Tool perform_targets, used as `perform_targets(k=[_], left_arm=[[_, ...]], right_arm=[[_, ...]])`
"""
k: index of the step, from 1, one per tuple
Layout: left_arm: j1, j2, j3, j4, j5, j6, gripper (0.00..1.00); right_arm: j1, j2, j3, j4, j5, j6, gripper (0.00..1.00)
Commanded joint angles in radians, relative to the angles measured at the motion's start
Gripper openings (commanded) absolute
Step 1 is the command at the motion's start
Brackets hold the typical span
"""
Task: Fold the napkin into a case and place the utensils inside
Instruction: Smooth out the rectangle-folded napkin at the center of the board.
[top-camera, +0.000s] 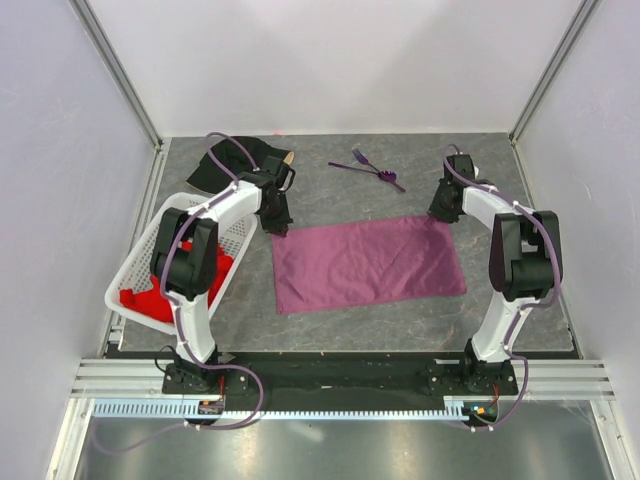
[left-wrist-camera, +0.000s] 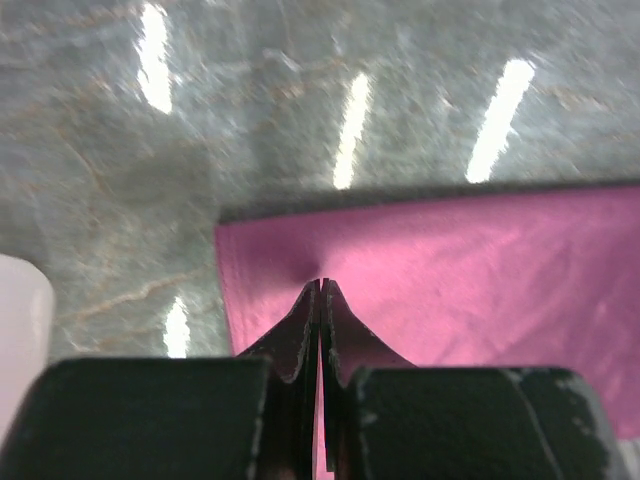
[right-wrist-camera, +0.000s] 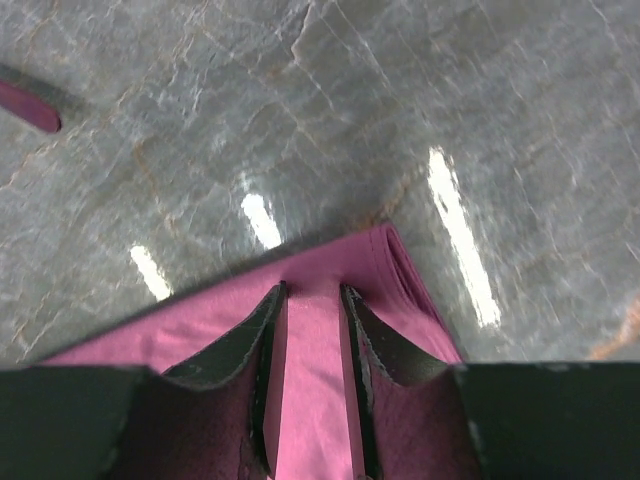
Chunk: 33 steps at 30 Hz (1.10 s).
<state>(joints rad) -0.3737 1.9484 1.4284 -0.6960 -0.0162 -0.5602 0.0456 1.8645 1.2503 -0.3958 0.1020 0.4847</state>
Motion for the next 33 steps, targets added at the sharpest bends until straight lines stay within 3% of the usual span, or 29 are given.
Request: perform_targets(k=[1, 6, 12, 17, 18, 19, 23, 27, 33], left_arm=[[0.007, 0.069, 0.053, -0.023, -0.106, 0.068, 0.02], [0.002, 0.055, 0.075, -0.023, -0.137, 0.082, 0.02], [-0.043, -0.077, 0.060, -0.026, -0.122, 0.094, 0.04], [-0.146, -0.203, 0.003, -0.027, -0.039, 0.086, 0.09], [-0.165, -0.230, -0.005, -0.027, -0.001, 0.085, 0.09], [-0.183, -0.239, -0.009, -0.025, 0.011, 0.085, 0.10], [-0.280, -0.337, -0.121, 0.042, 0.096, 0.072, 0.18], [-0.294, -0.448, -0.238, 0.131, 0.264, 0.042, 0.23], [-0.294, -0.588, -0.333, 0.150, 0.300, 0.045, 0.25]], right_arm=[[-0.003, 0.068, 0.052, 0.066, 0.004, -0.026, 0.34], [-0.003, 0.122, 0.080, 0.101, -0.018, -0.058, 0.34], [-0.003, 0.084, 0.101, 0.085, -0.038, -0.089, 0.39], [-0.003, -0.080, 0.052, -0.060, 0.039, -0.100, 0.53], [-0.004, -0.106, 0.038, -0.080, 0.062, -0.104, 0.58], [-0.007, -0.151, 0.012, -0.116, 0.067, -0.116, 0.71], [-0.029, -0.225, -0.086, -0.130, 0.030, -0.176, 0.91], [-0.043, -0.249, -0.163, -0.115, 0.001, -0.230, 0.97], [-0.041, -0.225, -0.227, -0.061, -0.018, -0.288, 0.97]])
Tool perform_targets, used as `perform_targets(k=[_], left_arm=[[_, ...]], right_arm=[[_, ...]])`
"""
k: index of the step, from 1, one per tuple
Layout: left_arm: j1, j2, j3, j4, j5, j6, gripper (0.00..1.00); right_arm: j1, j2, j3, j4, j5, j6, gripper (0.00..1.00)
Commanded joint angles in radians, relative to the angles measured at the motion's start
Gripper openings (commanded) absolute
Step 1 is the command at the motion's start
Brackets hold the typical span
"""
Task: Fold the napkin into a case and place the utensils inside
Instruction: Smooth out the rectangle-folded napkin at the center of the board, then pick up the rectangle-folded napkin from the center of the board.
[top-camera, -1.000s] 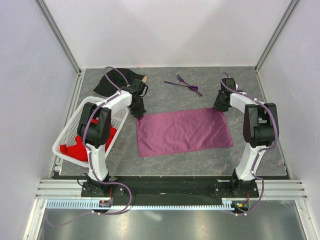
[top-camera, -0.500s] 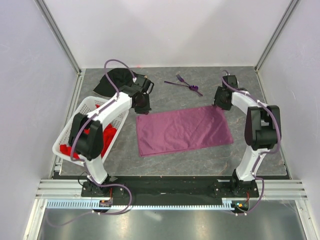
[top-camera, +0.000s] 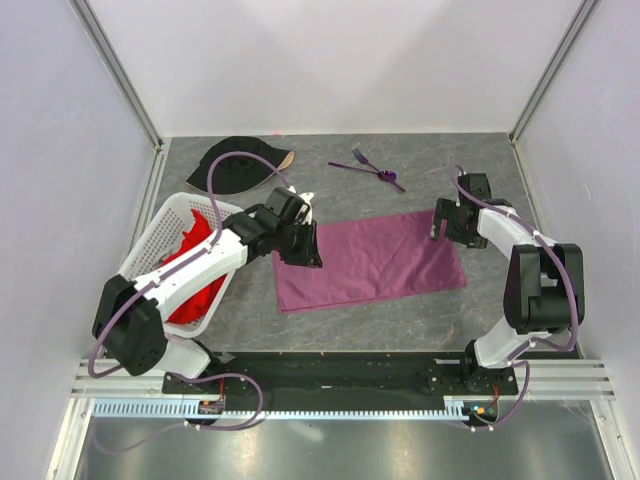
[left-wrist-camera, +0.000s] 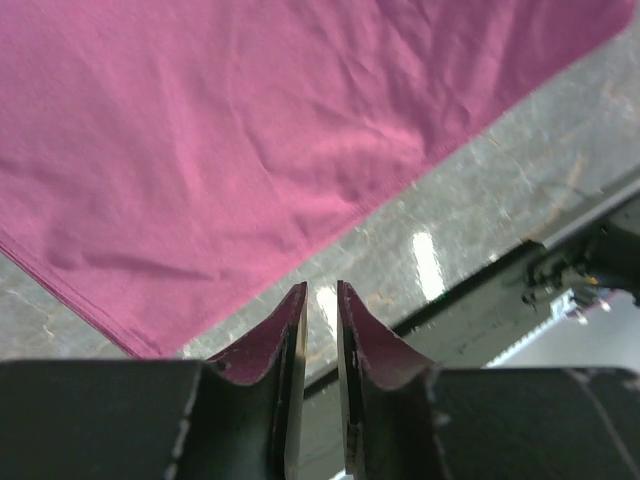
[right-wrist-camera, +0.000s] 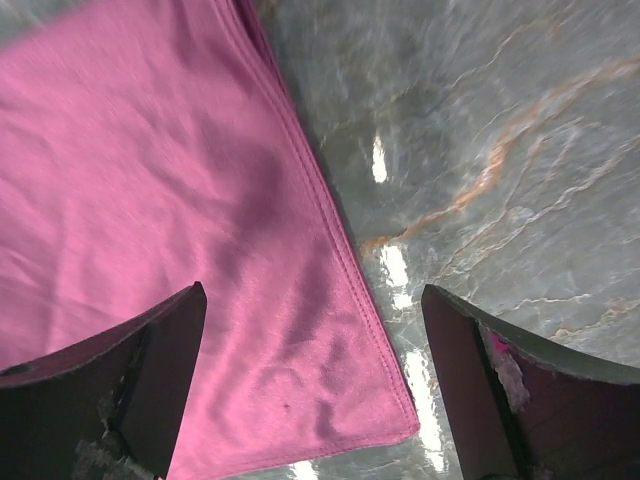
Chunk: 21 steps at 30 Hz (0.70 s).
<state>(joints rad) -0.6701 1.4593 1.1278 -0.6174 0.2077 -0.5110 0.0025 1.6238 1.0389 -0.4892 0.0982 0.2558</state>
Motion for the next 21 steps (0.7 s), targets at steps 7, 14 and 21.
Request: perform_targets(k=[7, 14, 21], left_arm=[[0.003, -0.142, -0.092, 0.102, 0.124, -0.012, 0.25], [0.004, -0.162, -0.094, 0.105, 0.102, 0.006, 0.25], [0.004, -0.146, -0.097, 0.114, 0.119, 0.002, 0.25]], right_arm=[[0.001, 0.037, -0.066, 0.086, -0.031, -0.067, 0.91], [0.034, 0.073, -0.103, 0.118, -0.032, -0.053, 0.86], [0.070, 0.088, -0.154, 0.164, -0.077, -0.032, 0.74]])
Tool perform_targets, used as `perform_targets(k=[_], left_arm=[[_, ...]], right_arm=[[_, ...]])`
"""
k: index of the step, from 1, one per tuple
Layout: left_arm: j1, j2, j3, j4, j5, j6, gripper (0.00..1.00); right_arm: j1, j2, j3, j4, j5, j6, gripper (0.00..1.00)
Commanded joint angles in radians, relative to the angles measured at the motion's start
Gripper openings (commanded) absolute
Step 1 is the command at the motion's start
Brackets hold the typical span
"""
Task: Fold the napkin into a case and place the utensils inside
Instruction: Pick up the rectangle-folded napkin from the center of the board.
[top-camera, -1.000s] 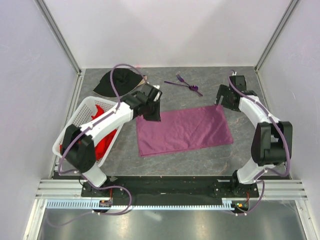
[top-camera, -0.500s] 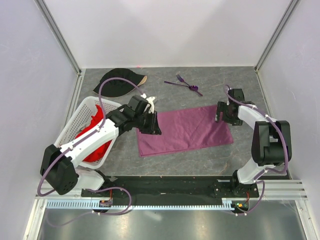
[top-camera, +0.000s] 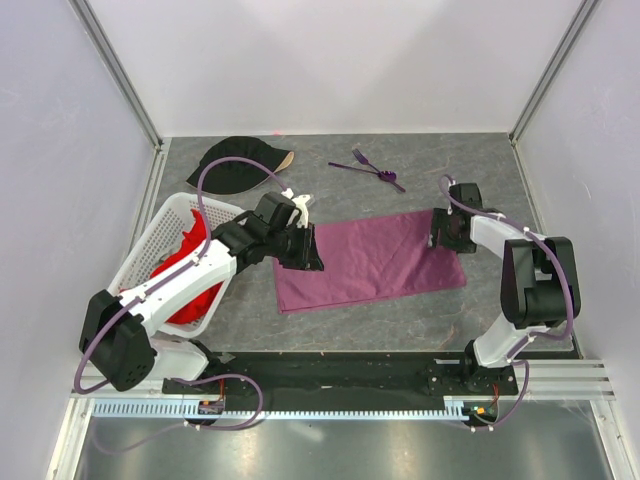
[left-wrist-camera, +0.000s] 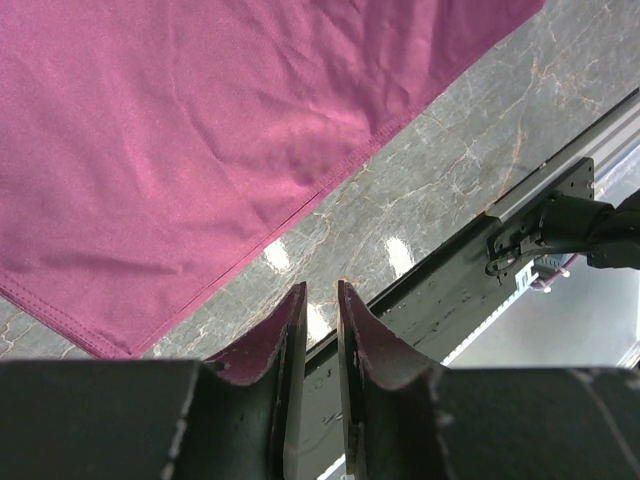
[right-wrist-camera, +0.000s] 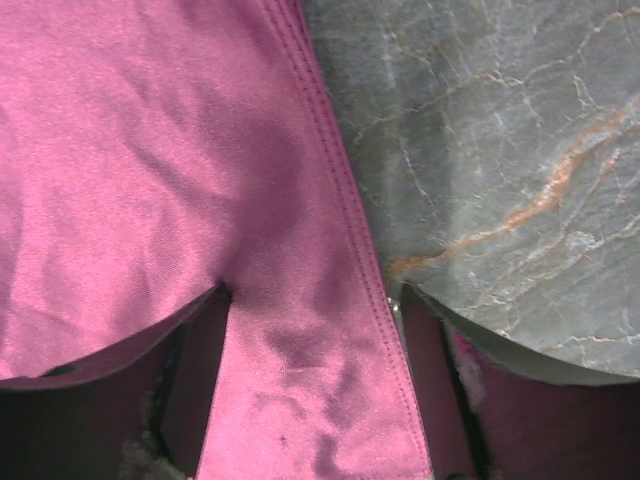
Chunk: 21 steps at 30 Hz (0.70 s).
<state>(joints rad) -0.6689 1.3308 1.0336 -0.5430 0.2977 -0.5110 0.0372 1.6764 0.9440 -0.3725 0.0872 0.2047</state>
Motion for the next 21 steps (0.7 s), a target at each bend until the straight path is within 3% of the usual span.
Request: perform_targets(k=[1, 12, 16, 19, 21], left_arm=[[0.003, -0.016, -0.003, 0.038, 0.031, 0.002, 0.25], [0.003, 0.027, 0.000, 0.046, 0.052, -0.014, 0.26], [0.003, 0.080, 0.016, 0.071, 0.084, -0.040, 0.26], [0.003, 0.152, 0.043, 0.081, 0.096, -0.061, 0.26], [0.003, 0.226, 0.080, 0.084, 0.087, -0.067, 0.26]], right_arm=[[0.036, 0.036, -0.065, 0.055, -0.075, 0.024, 0.72], [0.040, 0.043, -0.065, 0.080, -0.173, 0.024, 0.27], [0.040, 0.017, -0.059, 0.049, -0.156, 0.033, 0.17], [0.038, -0.023, -0.056, 0.014, -0.101, 0.047, 0.00], [0.039, -0.050, -0.053, -0.011, -0.055, 0.053, 0.00]])
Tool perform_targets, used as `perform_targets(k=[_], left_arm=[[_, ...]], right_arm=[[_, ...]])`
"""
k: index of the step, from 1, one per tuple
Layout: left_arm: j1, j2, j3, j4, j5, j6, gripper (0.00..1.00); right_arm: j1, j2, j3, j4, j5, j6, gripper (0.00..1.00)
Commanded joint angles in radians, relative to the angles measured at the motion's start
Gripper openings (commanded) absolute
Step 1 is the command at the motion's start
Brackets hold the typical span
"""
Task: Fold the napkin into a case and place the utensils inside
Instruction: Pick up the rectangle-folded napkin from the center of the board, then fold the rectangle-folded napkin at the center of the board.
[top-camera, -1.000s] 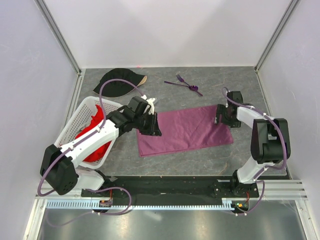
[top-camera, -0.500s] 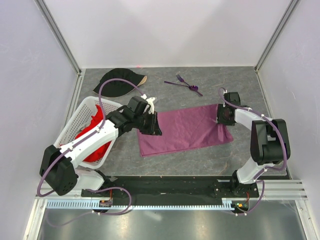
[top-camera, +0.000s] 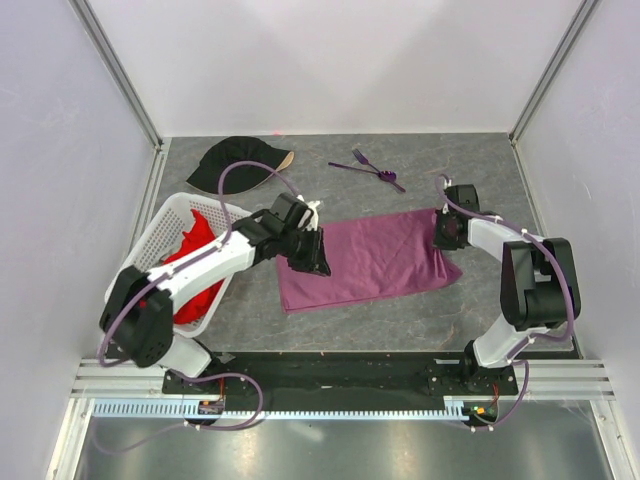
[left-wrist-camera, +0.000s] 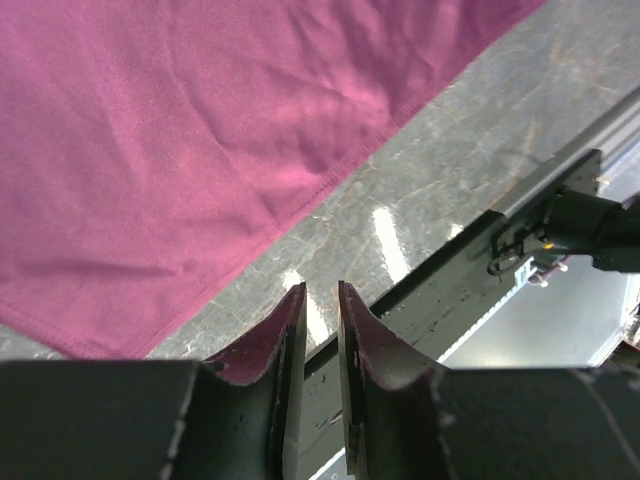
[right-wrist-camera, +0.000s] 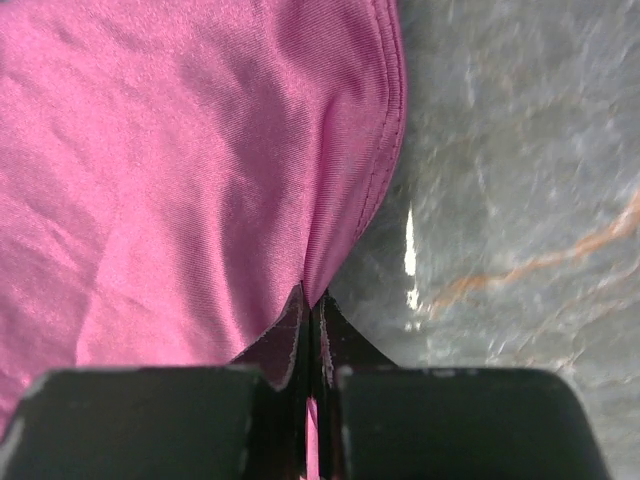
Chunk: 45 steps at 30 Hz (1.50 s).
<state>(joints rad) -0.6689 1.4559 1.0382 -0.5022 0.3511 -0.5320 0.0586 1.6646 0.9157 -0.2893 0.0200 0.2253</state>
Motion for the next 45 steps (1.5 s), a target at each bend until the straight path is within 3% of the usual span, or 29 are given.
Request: perform_targets(k=[1, 5, 10, 14, 23, 33, 45], left_arm=[[0.003, 0.131, 0.091, 0.048, 0.034, -0.057, 0.26], [0.003, 0.213, 0.132, 0.051, 0.014, -0.083, 0.24], [0.005, 0.173, 0.076, 0.111, -0.010, -0.112, 0.24], [0.041, 0.132, 0.039, 0.116, 0.015, -0.131, 0.24], [0.163, 0.040, -0.151, 0.163, -0.029, -0.122, 0.24], [0.163, 0.034, -0.290, 0.225, -0.104, -0.146, 0.21], [0.158, -0.009, -0.380, 0.280, -0.106, -0.186, 0.19]], right_arm=[[0.017, -0.048, -0.024, -0.099, 0.021, 0.039, 0.00], [0.015, -0.095, -0.006, -0.163, 0.119, 0.045, 0.00], [0.014, -0.134, 0.038, -0.232, 0.263, 0.029, 0.00], [0.043, -0.166, 0.067, -0.255, 0.285, 0.028, 0.00], [0.328, -0.167, 0.149, -0.347, 0.354, 0.138, 0.00], [0.607, -0.075, 0.288, -0.353, 0.273, 0.322, 0.00], [0.658, 0.046, 0.293, -0.090, 0.040, 0.549, 0.00]])
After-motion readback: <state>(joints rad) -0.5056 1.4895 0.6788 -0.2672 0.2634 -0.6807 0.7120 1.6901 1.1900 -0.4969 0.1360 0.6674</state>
